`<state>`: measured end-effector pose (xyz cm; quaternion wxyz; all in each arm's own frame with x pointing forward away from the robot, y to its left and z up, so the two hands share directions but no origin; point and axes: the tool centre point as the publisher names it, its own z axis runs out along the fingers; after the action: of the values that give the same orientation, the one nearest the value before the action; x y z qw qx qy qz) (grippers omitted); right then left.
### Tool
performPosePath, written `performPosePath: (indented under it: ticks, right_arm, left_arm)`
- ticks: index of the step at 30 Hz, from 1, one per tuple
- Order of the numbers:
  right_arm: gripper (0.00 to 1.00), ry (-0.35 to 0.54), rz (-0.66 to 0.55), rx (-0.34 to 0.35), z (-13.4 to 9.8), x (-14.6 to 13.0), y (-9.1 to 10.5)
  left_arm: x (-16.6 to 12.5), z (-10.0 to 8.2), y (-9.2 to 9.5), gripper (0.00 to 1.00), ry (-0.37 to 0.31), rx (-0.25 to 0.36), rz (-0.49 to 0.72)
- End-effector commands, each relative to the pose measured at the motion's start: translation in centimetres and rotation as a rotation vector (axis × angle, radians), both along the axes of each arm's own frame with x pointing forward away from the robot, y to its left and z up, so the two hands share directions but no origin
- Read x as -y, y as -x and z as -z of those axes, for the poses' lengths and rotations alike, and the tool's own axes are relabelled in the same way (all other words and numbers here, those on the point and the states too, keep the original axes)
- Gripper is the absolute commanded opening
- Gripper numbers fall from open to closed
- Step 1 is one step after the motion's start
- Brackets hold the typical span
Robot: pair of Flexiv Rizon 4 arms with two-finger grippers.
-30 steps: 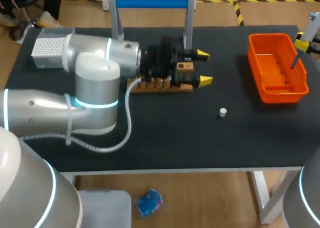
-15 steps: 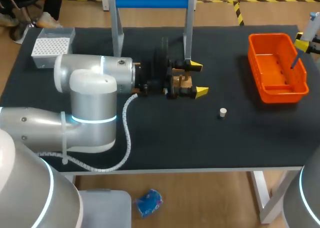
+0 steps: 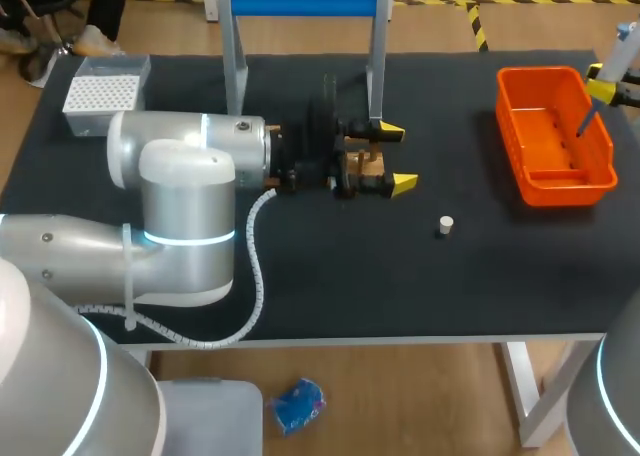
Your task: Invert the test tube, pick up the pipette, mount the tip to pipette, aspirate from beaker and dispense into the tube, eject the tip, return the pipette, and cap with the stopper.
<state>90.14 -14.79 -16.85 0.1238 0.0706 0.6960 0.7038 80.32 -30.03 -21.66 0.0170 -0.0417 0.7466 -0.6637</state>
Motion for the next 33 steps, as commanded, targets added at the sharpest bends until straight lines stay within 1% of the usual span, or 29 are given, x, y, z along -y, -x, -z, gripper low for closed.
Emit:
performPosePath:
  ticks: [1,3,5,8,11,12,14,18,20,33]
  right_arm:
    - [0.00,-0.028,-0.013,-0.003,-0.1,-2.2,2.1]
    - [0.00,-0.023,-0.042,-0.003,0.8,-3.6,2.7]
    - [0.00,-0.016,-0.068,-0.041,2.1,-4.8,3.0]
    - [0.00,0.002,-0.102,-0.068,3.8,-6.7,3.2]
    - [0.00,0.016,-0.127,-0.072,5.1,-8.4,3.6]
    - [0.00,0.001,-0.140,-0.082,5.4,-9.0,3.8]
    - [0.00,0.015,-0.154,-0.080,6.1,-10.2,4.1]
    - [0.00,0.002,-0.209,-0.093,6.8,-12.7,5.2]
    - [0.00,0.017,-0.234,-0.092,7.1,-13.9,5.7]
    - [0.00,0.017,-0.234,-0.092,7.1,-13.9,5.7]
  left_arm:
    - [0.2,0.1,0.2,1.00,0.003,0.003,-0.010]
    - [0.2,0.1,0.2,1.00,0.003,0.003,-0.010]
    - [0.2,0.1,0.2,1.00,0.003,0.003,-0.010]
    - [0.2,0.1,0.2,1.00,0.003,0.003,-0.010]
    - [0.2,0.1,0.2,1.00,0.003,0.003,-0.010]
    - [0.2,0.1,0.2,1.00,0.003,0.003,-0.010]
    - [0.2,0.1,0.2,1.00,0.003,0.003,-0.010]
    - [0.2,0.1,0.2,1.00,0.003,0.003,-0.010]
    - [0.2,0.1,0.2,1.00,0.003,0.003,-0.010]
    - [0.2,0.1,0.2,1.00,0.003,0.003,-0.010]
